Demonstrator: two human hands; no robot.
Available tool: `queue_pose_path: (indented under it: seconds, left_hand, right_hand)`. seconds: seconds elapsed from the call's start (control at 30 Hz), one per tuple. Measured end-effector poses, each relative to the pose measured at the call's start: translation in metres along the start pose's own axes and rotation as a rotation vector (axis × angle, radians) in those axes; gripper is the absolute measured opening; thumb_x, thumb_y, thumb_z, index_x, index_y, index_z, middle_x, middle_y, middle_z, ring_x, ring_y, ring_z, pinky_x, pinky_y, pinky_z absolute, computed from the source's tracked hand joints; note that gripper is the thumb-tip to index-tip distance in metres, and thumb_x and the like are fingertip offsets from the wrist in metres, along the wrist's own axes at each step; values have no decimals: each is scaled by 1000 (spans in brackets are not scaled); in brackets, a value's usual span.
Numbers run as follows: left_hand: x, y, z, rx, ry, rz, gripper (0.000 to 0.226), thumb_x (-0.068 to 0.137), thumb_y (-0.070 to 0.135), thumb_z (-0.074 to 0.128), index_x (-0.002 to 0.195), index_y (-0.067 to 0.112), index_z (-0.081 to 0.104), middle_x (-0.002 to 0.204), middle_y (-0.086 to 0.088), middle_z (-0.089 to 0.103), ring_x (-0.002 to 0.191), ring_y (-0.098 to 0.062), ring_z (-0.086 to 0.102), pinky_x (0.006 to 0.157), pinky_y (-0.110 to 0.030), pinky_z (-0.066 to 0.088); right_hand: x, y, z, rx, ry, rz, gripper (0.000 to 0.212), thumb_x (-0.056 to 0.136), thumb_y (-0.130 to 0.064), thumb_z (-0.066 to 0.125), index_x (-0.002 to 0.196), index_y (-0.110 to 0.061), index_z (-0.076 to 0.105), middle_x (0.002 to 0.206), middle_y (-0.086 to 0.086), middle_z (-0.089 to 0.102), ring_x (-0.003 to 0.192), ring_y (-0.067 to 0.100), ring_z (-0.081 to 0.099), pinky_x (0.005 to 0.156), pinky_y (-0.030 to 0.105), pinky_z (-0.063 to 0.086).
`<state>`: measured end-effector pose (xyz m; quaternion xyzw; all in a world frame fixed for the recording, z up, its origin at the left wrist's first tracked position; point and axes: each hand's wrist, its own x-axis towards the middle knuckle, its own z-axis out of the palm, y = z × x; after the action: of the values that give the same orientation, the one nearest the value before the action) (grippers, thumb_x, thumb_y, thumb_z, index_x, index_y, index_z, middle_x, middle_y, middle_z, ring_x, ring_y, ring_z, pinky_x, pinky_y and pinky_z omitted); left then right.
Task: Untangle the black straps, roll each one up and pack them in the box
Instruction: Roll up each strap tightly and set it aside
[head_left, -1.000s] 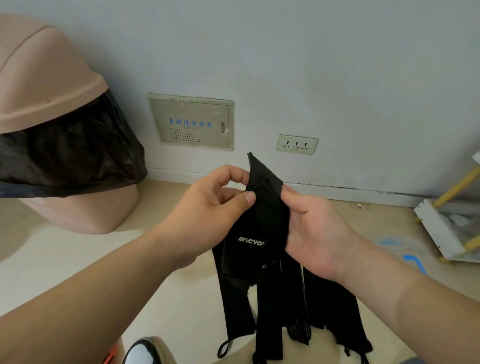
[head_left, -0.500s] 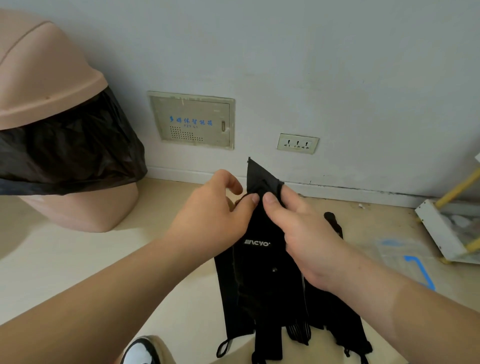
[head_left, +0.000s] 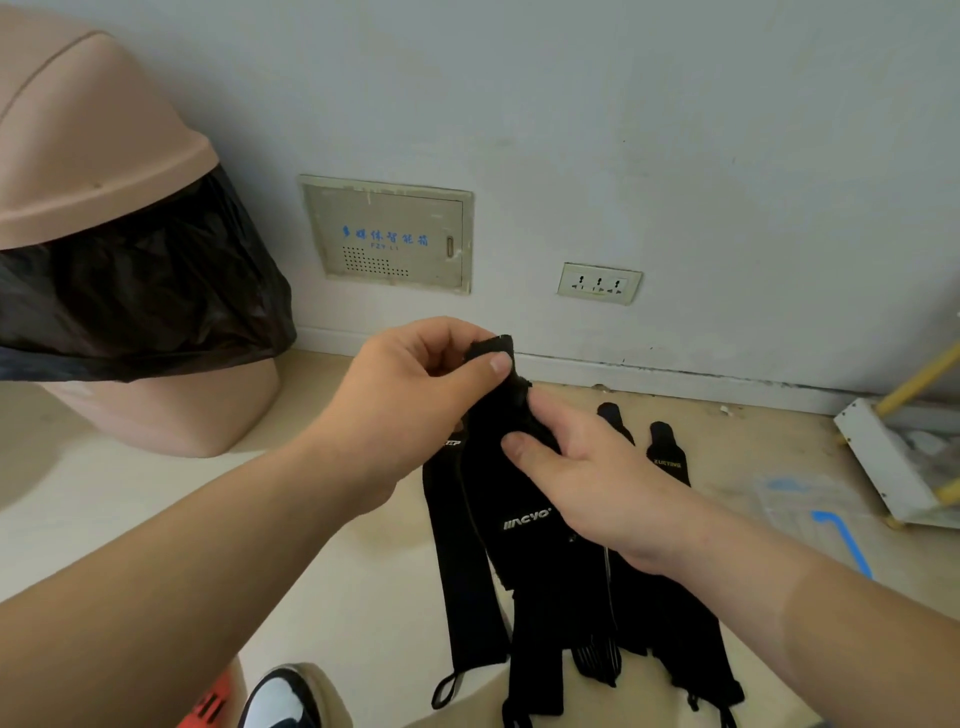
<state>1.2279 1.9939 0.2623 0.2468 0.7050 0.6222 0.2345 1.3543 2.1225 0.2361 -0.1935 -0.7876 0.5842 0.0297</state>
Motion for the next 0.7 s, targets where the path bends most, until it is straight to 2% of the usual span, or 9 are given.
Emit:
queue_pose_path:
  seconds: [0.1, 0.2, 0.27, 0.37, 0.43, 0.5, 0.57, 0.63, 0.7]
  left_hand:
    - [3, -2, -3, -2, 17, 9, 5, 97, 6, 72, 99, 6, 77, 71, -1, 69, 48, 0, 56, 49, -12, 45]
    - [6, -5, -5, -4, 6, -17, 5, 97, 7, 72, 99, 7, 77, 69, 3, 68, 49, -1, 57, 48, -13, 45]
    - [8, -7, -6, -21, -20, -41, 6, 98, 9, 72, 98, 12, 78, 75, 2, 70, 58, -3, 60, 53, -15, 47]
    - [10, -10, -6, -83, -69, -89, 14, 101, 10, 68, 101, 19, 78, 92, -5, 75, 82, -16, 66, 72, -28, 52]
    - [10, -11, -5, -81, -89, -129, 15, 103, 11, 65, 104, 19, 77, 97, -10, 77, 85, -17, 68, 76, -31, 55]
    - [11, -13, -4, -1, -32, -169, 12, 105, 19, 64, 109, 17, 75, 100, -10, 77, 83, -17, 69, 76, -33, 57]
    - [12, -15, -5, 34, 23, -255, 23, 107, 33, 60, 113, 15, 73, 106, -9, 77, 82, -19, 72, 80, -36, 61]
    - [9, -18, -2, -7, -53, -357, 42, 108, 48, 52, 114, 14, 76, 110, -13, 78, 87, -24, 75, 86, -40, 63]
    - [-4, -22, 10, -34, -189, -416, 51, 106, 62, 45, 110, 23, 79, 110, -7, 80, 99, -29, 77, 98, -46, 60]
  right_hand:
    - [0, 1, 0, 21, -33, -5, 32, 111, -18, 52, 129, -40, 67, 118, -5, 78, 114, 12, 72, 108, 41, 56]
    - [1, 3, -1, 137, -87, -7, 30, 108, -21, 57, 131, -35, 70, 124, 2, 77, 121, 21, 72, 112, 49, 53]
    - [1, 3, -2, 222, -98, -5, 28, 105, -24, 61, 130, -30, 72, 127, 6, 77, 124, 27, 71, 115, 53, 51]
    - [1, 4, -1, 292, -79, 8, 24, 108, -20, 61, 128, -20, 74, 126, 13, 77, 122, 32, 71, 113, 53, 52]
    - [1, 4, -1, 313, -74, 13, 24, 109, -22, 59, 128, -17, 74, 125, 15, 77, 122, 33, 71, 113, 50, 53]
    - [0, 1, 0, 355, -65, 28, 25, 110, -25, 57, 126, -18, 75, 123, 13, 78, 120, 31, 73, 110, 45, 55]
    - [1, -4, -2, 442, -36, 45, 26, 110, -25, 55, 125, -18, 75, 115, 9, 81, 110, 24, 77, 103, 40, 58]
    - [6, -6, -6, 549, 36, 86, 25, 110, -27, 55, 123, -19, 75, 111, 5, 82, 104, 20, 78, 96, 39, 60]
    - [10, -5, -12, 609, 140, 123, 23, 110, -30, 56, 121, -21, 74, 110, 5, 82, 100, 22, 80, 87, 39, 62]
